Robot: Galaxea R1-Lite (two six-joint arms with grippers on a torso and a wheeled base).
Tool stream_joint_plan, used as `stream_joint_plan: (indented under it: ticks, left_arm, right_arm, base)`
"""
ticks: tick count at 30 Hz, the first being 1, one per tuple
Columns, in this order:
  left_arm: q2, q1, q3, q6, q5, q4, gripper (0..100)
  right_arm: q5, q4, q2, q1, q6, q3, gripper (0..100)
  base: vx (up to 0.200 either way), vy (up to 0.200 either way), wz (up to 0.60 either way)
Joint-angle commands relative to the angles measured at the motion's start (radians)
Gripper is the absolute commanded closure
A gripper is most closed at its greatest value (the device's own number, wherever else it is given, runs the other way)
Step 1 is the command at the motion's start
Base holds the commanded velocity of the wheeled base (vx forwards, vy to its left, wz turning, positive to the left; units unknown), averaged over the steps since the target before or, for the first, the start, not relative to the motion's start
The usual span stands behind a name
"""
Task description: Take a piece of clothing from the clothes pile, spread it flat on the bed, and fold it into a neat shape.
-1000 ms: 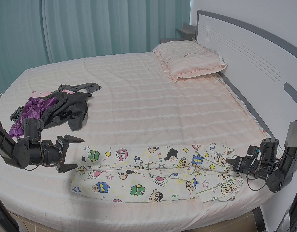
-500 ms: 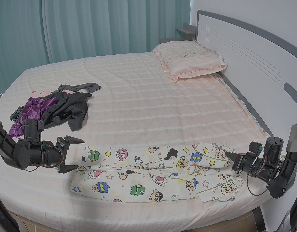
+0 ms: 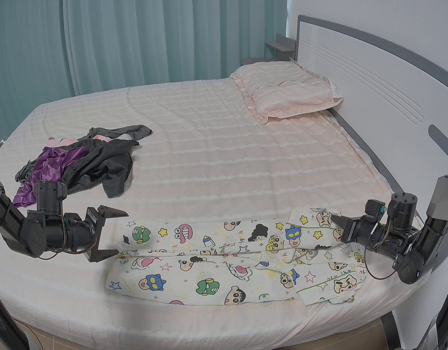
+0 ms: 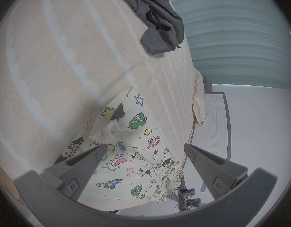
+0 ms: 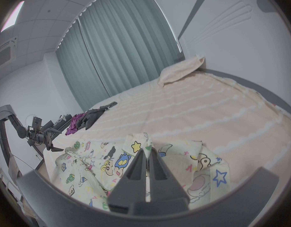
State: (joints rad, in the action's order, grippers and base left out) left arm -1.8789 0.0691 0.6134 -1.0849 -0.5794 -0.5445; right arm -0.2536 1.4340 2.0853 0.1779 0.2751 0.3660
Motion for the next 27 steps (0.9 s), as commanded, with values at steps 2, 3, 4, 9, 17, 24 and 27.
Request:
stream_joint_plan:
  ticks: [2,3,4,9,17,24,27]
  left_arm:
    - [-0.005,-0.002,-0.015,0.0,0.0,-0.023,0]
    - [-0.005,-0.002,-0.015,0.0,0.0,-0.023,0]
    - [-0.006,-0.002,-0.017,0.0,0.001,-0.032,0]
    - [-0.006,-0.002,-0.021,0.0,0.0,-0.035,0]
    - [-0.006,-0.006,-0.021,0.0,0.0,-0.035,0]
    - [-0.006,-0.012,-0.021,-0.001,0.0,-0.035,0]
    - [-0.006,-0.014,-0.021,-0.001,0.0,-0.035,0]
  right_arm:
    - [0.002,-0.13,0.033,-0.014,-0.001,0.136,100]
    - [0.002,-0.13,0.033,-0.014,-0.001,0.136,100]
    - [0.002,-0.15,0.053,-0.024,-0.001,0.165,100]
    - [0.002,-0.181,0.102,-0.034,-0.001,0.217,100]
    - [0.011,-0.207,0.148,-0.061,0.004,0.278,0]
    - [0.08,-0.207,0.113,-0.074,0.007,0.283,0]
    - [0.103,-0.207,0.071,-0.074,0.016,0.251,0]
  base:
    - [0.0,0.0,0.0]
    - [0.0,0.0,0.0]
    - [0.0,0.0,0.0]
    - [0.0,0.0,0.0]
    - [0.0,0.0,0.0]
    - [0.0,0.0,0.0]
    - [0.0,0.0,0.0]
